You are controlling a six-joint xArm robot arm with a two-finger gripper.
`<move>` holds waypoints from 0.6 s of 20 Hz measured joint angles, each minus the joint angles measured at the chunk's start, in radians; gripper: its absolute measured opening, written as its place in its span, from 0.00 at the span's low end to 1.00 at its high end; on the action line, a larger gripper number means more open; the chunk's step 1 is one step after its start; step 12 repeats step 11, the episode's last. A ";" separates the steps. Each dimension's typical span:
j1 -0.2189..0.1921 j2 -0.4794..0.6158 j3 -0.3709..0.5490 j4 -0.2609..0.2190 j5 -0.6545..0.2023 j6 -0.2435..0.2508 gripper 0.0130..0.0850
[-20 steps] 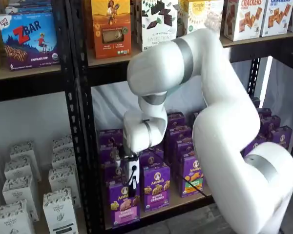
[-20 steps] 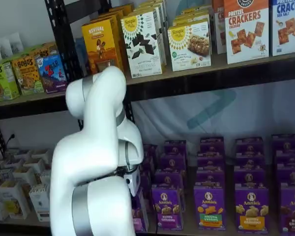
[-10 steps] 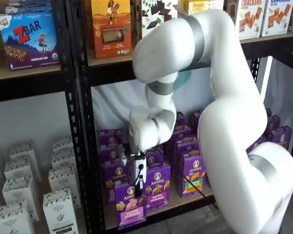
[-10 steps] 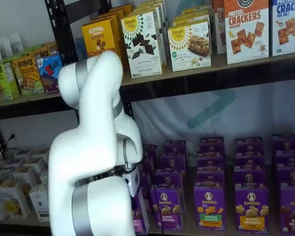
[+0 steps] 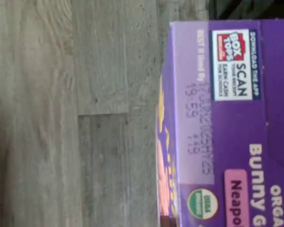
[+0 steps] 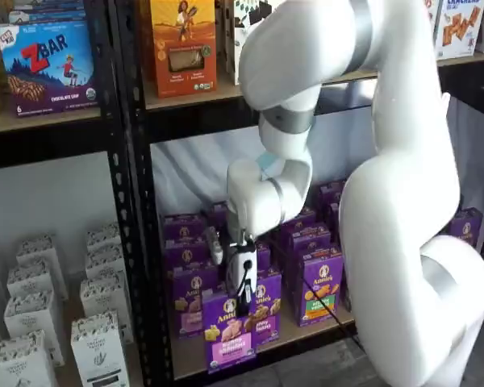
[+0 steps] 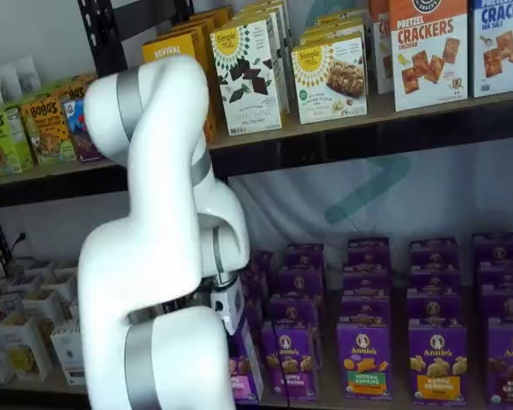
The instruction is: Pick up the purple box with a pink patch in the middle, on the bottom shelf, the first box from the left
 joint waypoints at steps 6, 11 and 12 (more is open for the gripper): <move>-0.011 -0.145 0.079 0.043 0.081 -0.048 0.28; -0.014 -0.258 0.123 0.090 0.147 -0.089 0.28; -0.014 -0.258 0.123 0.090 0.147 -0.089 0.28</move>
